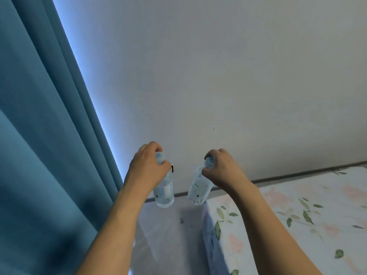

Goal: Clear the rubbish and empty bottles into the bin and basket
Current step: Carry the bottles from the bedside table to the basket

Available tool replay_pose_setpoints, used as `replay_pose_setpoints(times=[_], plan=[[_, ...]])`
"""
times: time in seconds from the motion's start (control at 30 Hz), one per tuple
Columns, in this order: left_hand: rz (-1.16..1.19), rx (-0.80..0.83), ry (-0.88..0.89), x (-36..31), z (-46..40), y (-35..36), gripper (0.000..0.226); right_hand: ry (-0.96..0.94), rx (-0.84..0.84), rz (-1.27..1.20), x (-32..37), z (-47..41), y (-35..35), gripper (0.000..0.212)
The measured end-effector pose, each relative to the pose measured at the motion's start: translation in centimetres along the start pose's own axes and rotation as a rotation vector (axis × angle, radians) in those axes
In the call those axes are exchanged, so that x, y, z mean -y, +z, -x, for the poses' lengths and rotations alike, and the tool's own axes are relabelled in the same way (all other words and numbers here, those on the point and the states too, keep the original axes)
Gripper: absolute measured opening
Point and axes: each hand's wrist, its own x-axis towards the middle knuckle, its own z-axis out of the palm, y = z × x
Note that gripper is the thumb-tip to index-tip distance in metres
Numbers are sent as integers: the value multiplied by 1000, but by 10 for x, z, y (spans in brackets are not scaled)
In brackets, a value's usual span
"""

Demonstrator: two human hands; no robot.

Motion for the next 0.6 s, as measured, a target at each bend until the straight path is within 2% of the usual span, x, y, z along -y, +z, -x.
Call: replay_pose_setpoints(times=[0.33,0.6], plan=[[18,7,18,50,-130,-8,21,20,-13,2,41,-120,32,28],[49,43,39,64,-234,18,24,64,6,18,44,-227,44,27]])
